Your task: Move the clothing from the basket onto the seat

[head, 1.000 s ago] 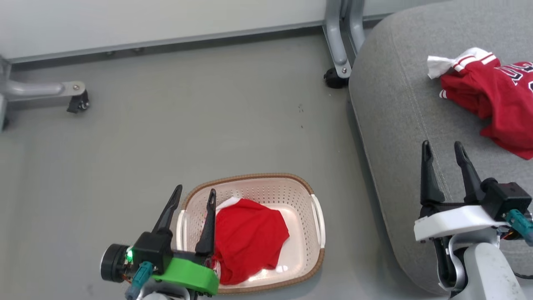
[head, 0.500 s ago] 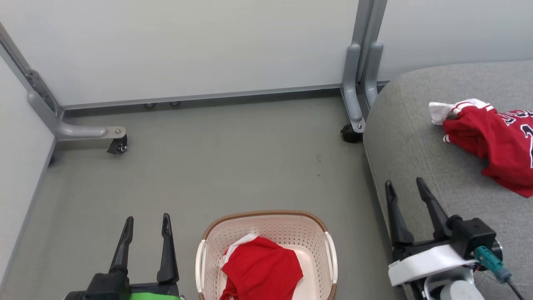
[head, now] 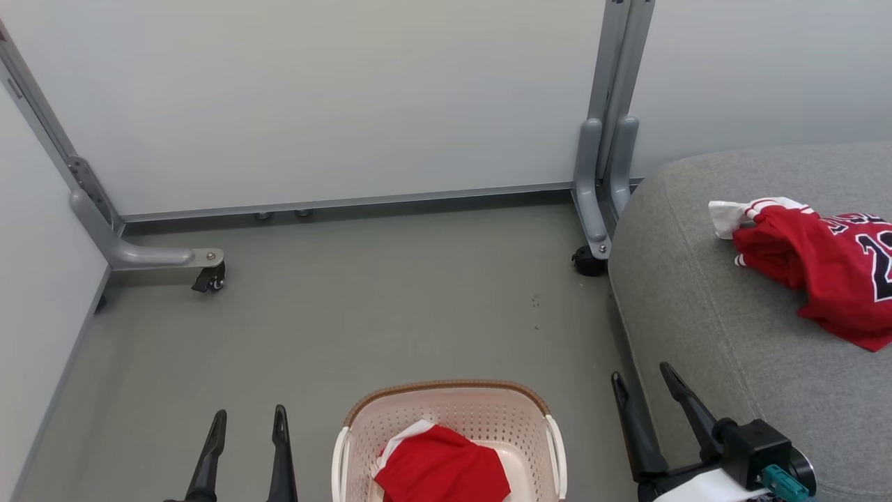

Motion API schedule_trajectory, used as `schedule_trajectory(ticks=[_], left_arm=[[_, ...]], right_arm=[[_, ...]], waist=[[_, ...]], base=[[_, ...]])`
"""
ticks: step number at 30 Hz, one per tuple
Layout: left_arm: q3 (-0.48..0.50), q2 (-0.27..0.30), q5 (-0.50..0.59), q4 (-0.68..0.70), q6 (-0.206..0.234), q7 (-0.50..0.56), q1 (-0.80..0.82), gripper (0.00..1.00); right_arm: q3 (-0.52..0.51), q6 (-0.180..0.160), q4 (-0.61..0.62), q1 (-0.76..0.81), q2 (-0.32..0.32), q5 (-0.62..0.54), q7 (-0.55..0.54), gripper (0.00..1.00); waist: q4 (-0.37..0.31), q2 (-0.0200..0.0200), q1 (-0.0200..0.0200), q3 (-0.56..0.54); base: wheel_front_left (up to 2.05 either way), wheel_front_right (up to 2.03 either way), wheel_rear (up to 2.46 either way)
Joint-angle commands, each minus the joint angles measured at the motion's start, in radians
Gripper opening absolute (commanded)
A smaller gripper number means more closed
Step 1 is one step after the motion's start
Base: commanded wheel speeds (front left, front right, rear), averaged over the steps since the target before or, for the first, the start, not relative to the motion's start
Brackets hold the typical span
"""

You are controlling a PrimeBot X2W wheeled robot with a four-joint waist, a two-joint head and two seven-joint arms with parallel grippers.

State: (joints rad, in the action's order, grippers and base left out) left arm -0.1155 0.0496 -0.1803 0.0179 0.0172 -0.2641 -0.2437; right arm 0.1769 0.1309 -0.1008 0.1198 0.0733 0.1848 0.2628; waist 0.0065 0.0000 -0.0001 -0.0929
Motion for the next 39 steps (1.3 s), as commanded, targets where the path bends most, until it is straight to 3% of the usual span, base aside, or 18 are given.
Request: schedule_trajectory(ticks=[1,10,39], left_arm=[[0.003,0.002,0.003,-0.008,-0.009,0.0,-0.02,1.0],[0.003,0.002,0.027,-0.019,-0.027,0.0,-0.033,1.0],[-0.002,0.002,0.035,-0.046,-0.014,0.0,-0.004,1.0]], right_arm=[[-0.002,0.0,-0.004,0.013,0.0,0.006,0.003,1.0],[-0.024,0.0,-0.009,0.021,-0.004,-0.004,0.003,1.0],[-0.036,0.0,-0.016,0.003,-0.006,-0.025,0.003,1.0]], waist=[[0.001,0.0,0.0001,-0.002],[-0.002,0.0,0.0001,-0.008],[-0.028,0.0,0.0001,0.016]], base=[[0.0,0.0,0.0],[0.0,0.0,0.0],[0.0,0.0,0.0]])
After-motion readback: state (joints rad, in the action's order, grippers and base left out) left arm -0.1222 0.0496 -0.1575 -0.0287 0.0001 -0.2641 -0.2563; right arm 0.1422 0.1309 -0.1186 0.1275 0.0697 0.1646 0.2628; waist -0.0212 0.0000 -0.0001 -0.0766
